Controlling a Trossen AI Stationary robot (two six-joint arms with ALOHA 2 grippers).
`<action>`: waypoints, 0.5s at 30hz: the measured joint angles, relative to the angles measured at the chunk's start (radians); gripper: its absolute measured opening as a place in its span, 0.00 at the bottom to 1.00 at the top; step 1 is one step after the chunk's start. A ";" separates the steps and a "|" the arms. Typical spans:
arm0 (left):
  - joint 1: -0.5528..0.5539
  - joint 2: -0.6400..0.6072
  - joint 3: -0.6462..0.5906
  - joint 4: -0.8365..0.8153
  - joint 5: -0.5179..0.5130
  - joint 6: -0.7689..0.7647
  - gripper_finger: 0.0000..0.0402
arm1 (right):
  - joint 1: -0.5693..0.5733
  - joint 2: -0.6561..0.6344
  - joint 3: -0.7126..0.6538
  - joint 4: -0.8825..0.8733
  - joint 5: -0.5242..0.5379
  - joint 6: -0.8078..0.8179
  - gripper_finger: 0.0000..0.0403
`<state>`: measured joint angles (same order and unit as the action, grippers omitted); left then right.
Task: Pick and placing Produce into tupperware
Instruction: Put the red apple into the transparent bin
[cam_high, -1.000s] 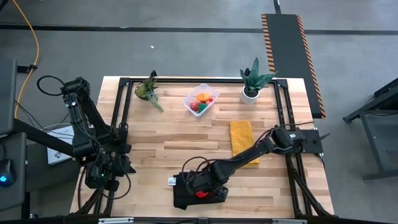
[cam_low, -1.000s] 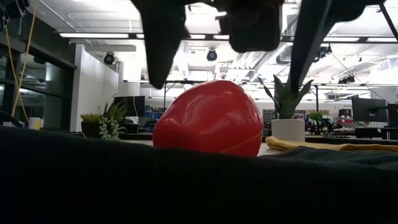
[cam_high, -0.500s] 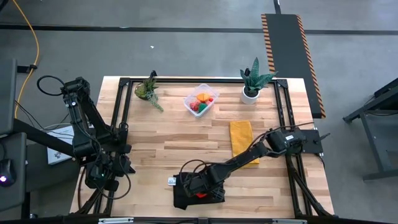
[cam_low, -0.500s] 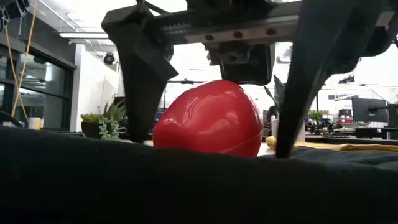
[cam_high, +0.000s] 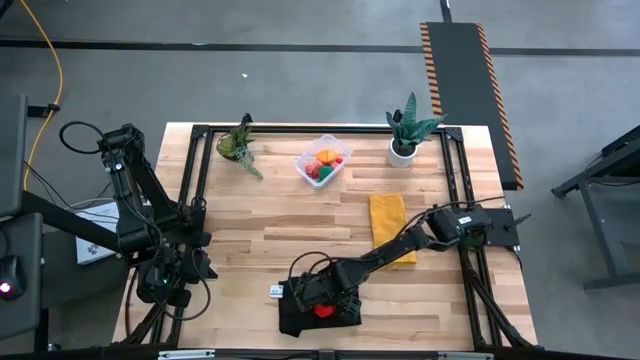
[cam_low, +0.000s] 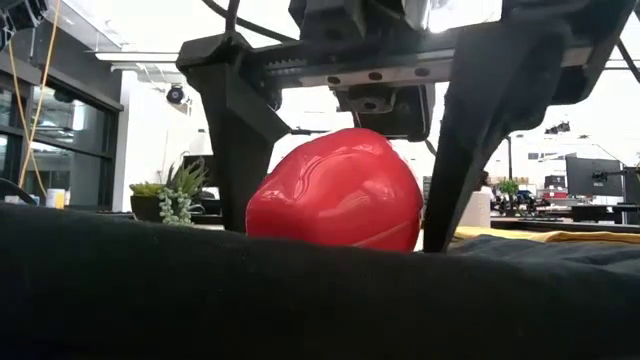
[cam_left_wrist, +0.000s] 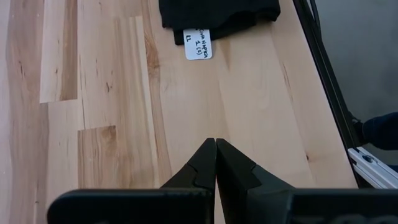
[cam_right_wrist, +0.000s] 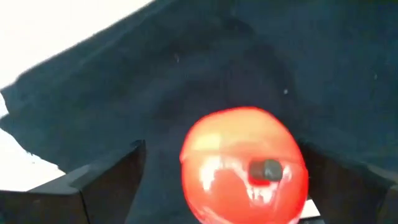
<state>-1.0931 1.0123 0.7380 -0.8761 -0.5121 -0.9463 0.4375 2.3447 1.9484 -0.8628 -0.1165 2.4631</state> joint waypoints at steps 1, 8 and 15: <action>0.000 0.000 0.000 0.000 0.000 0.000 0.00 | -0.001 0.000 0.000 -0.006 0.000 0.000 0.96; 0.000 0.000 0.000 -0.017 0.000 0.000 0.00 | -0.001 0.000 0.000 -0.008 -0.001 -0.002 0.84; 0.000 0.000 0.000 -0.018 0.000 0.000 0.00 | 0.001 -0.001 0.000 0.000 -0.019 -0.002 0.76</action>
<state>-1.0931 1.0122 0.7380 -0.8936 -0.5122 -0.9466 0.4389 2.3440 1.9484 -0.8633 -0.1351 2.4611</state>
